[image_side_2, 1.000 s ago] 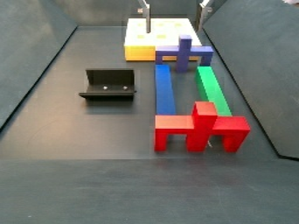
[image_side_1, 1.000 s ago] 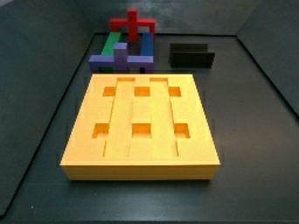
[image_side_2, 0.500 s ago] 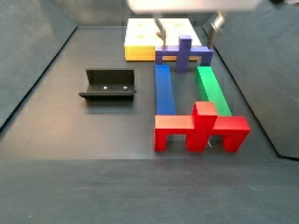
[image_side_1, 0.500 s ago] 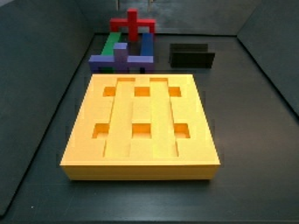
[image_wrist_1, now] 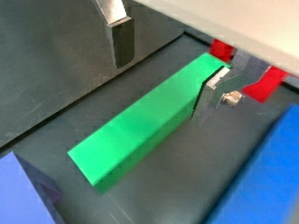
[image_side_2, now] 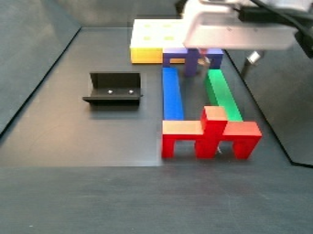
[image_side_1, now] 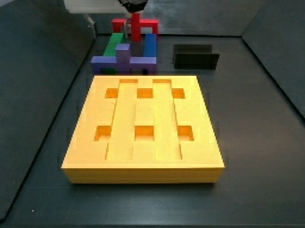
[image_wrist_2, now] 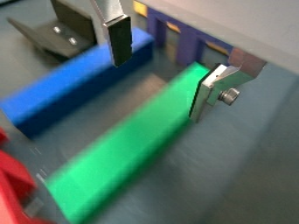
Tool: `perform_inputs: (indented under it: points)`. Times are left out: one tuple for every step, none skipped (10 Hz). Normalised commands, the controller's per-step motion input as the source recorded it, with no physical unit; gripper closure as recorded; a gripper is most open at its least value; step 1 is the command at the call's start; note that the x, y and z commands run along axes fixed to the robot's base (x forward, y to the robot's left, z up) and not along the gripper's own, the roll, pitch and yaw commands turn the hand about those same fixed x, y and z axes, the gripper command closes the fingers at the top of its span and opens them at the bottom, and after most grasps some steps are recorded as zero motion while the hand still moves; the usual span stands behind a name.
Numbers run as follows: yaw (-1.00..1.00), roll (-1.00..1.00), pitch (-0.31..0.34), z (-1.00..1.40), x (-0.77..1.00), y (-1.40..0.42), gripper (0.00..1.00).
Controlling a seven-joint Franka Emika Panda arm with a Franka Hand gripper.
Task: Pick up the green object. Move up. Move to above the board. Insert the green object.
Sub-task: Pick up the green object.
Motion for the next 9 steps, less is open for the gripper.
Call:
perform_inputs:
  points:
    - [-0.25, 0.05, -0.164, -0.49, -0.09, 0.36, 0.0]
    - [-0.25, 0.0, -0.141, -0.47, -0.26, 0.38, 0.0]
    - [-0.19, 0.02, -0.1, -0.38, 0.0, 0.22, 0.0]
    - [-0.15, 0.03, -0.083, -0.41, 0.0, 0.2, 0.0]
    - [0.0, 0.0, -0.101, -0.4, 0.0, 0.0, 0.0]
    - [0.0, 0.0, -0.079, -0.37, 0.02, -0.01, 0.0]
    - [0.0, 0.0, -0.077, -0.34, 0.0, 0.0, 0.0]
    - [0.0, 0.0, 0.0, -0.2, 0.15, -0.01, 0.0]
    - [0.0, 0.0, 0.0, -0.08, 0.07, 0.0, 0.0]
